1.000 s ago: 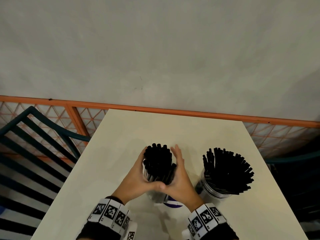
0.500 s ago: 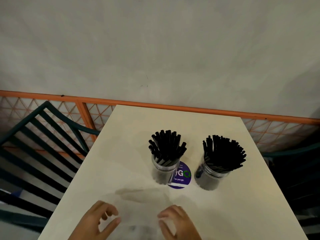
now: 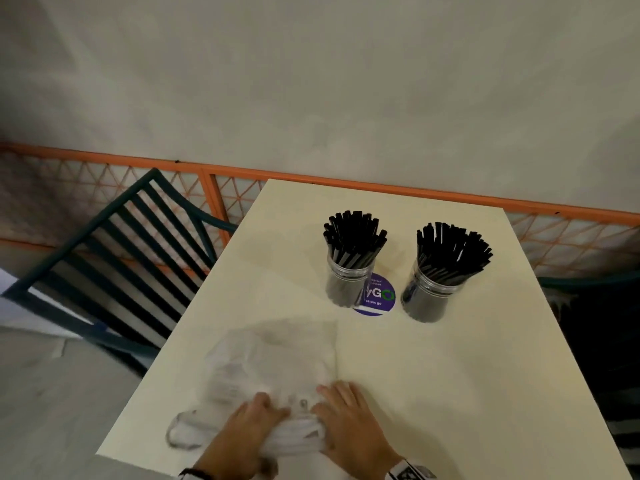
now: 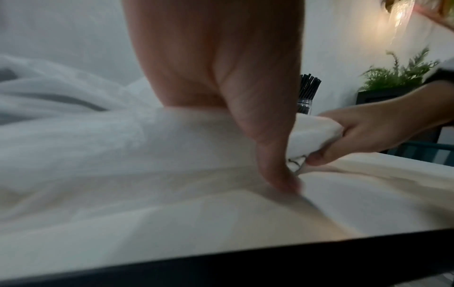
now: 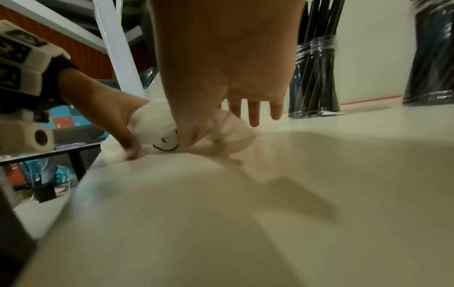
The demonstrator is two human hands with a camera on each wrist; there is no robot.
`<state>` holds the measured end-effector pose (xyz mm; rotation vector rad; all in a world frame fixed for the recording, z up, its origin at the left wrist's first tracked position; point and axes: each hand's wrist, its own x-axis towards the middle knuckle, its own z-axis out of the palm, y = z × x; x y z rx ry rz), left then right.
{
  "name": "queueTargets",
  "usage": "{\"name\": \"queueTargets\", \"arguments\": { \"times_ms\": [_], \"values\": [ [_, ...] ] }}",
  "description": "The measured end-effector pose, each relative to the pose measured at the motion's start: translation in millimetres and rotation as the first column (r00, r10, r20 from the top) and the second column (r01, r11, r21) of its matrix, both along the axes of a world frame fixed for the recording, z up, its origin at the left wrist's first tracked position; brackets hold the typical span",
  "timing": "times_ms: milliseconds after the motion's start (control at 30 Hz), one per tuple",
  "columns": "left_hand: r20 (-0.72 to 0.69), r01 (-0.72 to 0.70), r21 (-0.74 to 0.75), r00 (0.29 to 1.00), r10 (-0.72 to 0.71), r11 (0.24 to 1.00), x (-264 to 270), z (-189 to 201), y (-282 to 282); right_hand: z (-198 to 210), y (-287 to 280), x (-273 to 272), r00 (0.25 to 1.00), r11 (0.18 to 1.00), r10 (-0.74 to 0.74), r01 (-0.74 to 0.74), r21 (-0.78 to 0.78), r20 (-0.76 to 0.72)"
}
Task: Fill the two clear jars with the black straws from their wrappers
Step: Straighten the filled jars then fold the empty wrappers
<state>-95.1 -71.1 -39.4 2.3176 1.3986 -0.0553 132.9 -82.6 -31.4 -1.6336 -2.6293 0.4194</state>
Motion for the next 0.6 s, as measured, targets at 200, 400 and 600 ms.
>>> {"name": "queueTargets", "arguments": {
  "times_ms": [200,400,600],
  "values": [
    [0.242,-0.096,-0.183,0.960,0.139,0.978,22,35,-10,12,-31,-17,0.989,0.981,0.083,-0.060,0.183,-0.121],
    [0.065,0.020,0.076,0.998,-0.025,0.997,21,47,-27,27,-34,-10,0.974,0.984,-0.068,0.029,-0.178,-0.217],
    [-0.165,0.148,0.206,0.980,-0.115,0.967,18,48,-57,41,-30,4,0.914,0.789,-0.270,0.029,-0.614,-0.304]
  ]
}}
